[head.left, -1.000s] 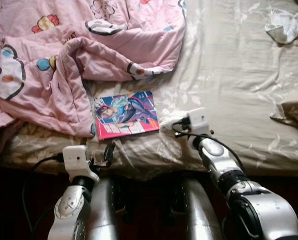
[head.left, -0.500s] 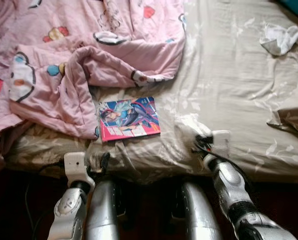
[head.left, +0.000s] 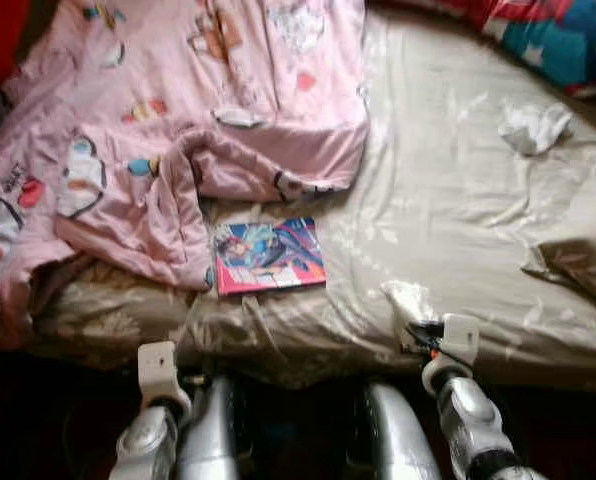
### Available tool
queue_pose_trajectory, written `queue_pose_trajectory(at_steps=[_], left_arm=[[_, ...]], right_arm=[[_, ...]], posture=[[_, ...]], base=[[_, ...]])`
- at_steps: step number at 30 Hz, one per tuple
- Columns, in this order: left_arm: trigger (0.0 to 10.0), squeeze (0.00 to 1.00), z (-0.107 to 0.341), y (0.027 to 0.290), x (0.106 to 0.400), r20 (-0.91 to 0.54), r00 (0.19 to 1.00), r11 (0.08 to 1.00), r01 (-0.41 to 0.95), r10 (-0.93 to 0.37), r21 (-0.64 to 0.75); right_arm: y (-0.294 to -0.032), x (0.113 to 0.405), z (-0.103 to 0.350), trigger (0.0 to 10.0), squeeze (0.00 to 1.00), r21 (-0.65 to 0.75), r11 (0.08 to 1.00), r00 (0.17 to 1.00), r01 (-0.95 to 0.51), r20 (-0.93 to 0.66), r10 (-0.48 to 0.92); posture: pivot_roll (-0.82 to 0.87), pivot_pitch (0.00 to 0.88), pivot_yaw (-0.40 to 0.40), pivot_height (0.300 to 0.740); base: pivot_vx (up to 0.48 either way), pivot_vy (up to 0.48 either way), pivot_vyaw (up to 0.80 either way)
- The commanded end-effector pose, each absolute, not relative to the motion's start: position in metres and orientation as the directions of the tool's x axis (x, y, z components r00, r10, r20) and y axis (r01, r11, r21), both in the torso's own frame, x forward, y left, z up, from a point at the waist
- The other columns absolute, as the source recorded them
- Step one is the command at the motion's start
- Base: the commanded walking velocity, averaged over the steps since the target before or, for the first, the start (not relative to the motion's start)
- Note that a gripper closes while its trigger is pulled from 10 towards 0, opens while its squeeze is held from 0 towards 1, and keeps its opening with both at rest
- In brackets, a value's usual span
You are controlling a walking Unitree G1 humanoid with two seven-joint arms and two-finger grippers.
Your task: Clean up the room
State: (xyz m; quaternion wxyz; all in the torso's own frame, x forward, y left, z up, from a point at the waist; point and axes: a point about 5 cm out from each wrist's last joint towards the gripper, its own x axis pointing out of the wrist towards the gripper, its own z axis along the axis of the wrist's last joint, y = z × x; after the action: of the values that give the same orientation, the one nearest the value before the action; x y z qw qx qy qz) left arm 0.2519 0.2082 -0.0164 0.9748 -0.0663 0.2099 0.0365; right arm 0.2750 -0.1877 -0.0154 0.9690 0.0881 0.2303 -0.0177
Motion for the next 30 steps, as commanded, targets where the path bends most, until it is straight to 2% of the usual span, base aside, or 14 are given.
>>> queue_pose_trajectory(at_steps=[1,11,14,19,23,30], left_arm=[[10.0,0.0,-0.027,0.211,0.241,-0.466,0.884,0.99,-0.102,0.046,-0.096],[10.0,0.0,-0.05,0.212,0.22,-0.588,0.808,0.992,-0.106,0.047,-0.066],[10.0,0.0,-0.054,0.212,0.215,-0.61,0.791,0.992,-0.108,0.046,-0.064],[10.0,0.0,-0.064,0.212,0.202,-0.665,0.745,0.992,-0.116,0.055,-0.048],[10.0,0.0,-0.073,0.217,0.187,-0.708,0.698,0.981,-0.189,0.105,-0.041],[10.0,0.0,-0.074,0.217,0.185,-0.718,0.687,0.979,-0.199,0.107,-0.045]], right_arm=[[-0.19,0.263,-0.027,10.0,0.0,0.147,0.985,0.858,0.093,-0.514,-0.005],[-0.19,0.232,-0.052,10.0,0.0,0.11,0.986,0.77,0.128,-0.638,-0.029],[-0.192,0.224,-0.058,10.0,0.0,0.099,0.983,0.743,0.155,-0.667,-0.05],[-0.19,0.213,-0.065,10.0,0.0,0.097,0.981,0.72,0.165,-0.692,-0.053],[-0.193,0.203,-0.071,10.0,0.0,0.083,0.984,0.694,0.16,-0.718,-0.052],[-0.195,0.193,-0.076,10.0,0.0,0.058,0.987,0.659,0.151,-0.75,-0.056]], posture=[[0.12,0.176,-0.069,0.684],[0.12,0.116,-0.062,0.739],[0.11,0.111,-0.054,0.74],[0.1,0.144,-0.052,0.74],[0.1,0.178,-0.059,0.74],[0.1,0.21,-0.052,0.74]], base=[[0.0,0.0,0.0],[0.0,0.0,0.0],[0.0,0.0,0.0],[0.0,0.0,0.0],[0.0,0.0,0.0],[0.0,0.0,0.0]])
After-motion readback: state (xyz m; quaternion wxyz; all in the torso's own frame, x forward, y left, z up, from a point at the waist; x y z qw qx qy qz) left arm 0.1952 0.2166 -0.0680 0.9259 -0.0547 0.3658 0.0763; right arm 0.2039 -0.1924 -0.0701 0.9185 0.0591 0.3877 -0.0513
